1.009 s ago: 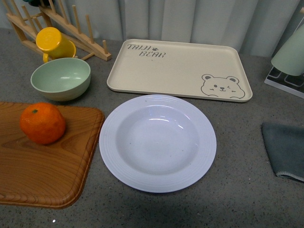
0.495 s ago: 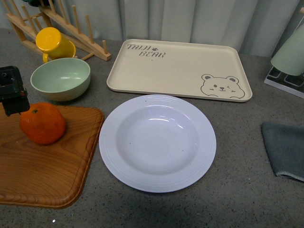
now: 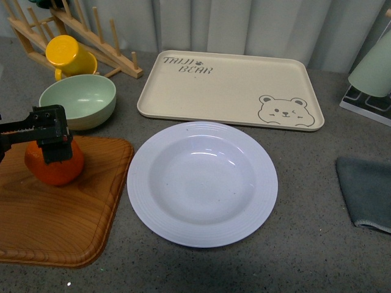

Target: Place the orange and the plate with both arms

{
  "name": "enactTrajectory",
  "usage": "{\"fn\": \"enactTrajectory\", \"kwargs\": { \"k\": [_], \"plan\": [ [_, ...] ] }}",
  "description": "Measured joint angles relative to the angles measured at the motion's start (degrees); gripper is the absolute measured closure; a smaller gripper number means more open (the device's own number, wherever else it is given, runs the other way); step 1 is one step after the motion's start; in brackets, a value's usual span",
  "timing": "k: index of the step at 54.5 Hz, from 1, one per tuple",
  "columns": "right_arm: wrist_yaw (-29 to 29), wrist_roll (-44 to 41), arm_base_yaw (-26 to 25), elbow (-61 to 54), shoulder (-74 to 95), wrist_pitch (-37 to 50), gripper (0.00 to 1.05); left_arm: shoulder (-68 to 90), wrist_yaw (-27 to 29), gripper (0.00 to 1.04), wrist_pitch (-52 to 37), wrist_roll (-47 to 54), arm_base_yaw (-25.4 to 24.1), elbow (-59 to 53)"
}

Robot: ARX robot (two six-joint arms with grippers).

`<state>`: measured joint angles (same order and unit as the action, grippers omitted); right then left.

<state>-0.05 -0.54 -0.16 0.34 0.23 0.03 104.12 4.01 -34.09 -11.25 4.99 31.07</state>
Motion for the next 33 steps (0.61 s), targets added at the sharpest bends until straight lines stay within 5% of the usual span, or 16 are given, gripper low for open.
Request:
{"fn": "enactTrajectory", "kwargs": {
  "k": [10,21,33],
  "plan": [
    [0.0,0.0,0.0,0.0,0.0,0.0,0.09,3.3,-0.22,0.07,0.0,-0.02,0.04,0.96],
    [0.0,0.0,0.0,0.0,0.0,0.0,0.09,3.76,-1.14,0.4,0.02,-0.07,0.09,1.27],
    [0.0,0.0,0.0,0.0,0.0,0.0,0.09,0.52,-0.57,0.41,3.02,-1.22,3.8,1.86]
  ]
}}
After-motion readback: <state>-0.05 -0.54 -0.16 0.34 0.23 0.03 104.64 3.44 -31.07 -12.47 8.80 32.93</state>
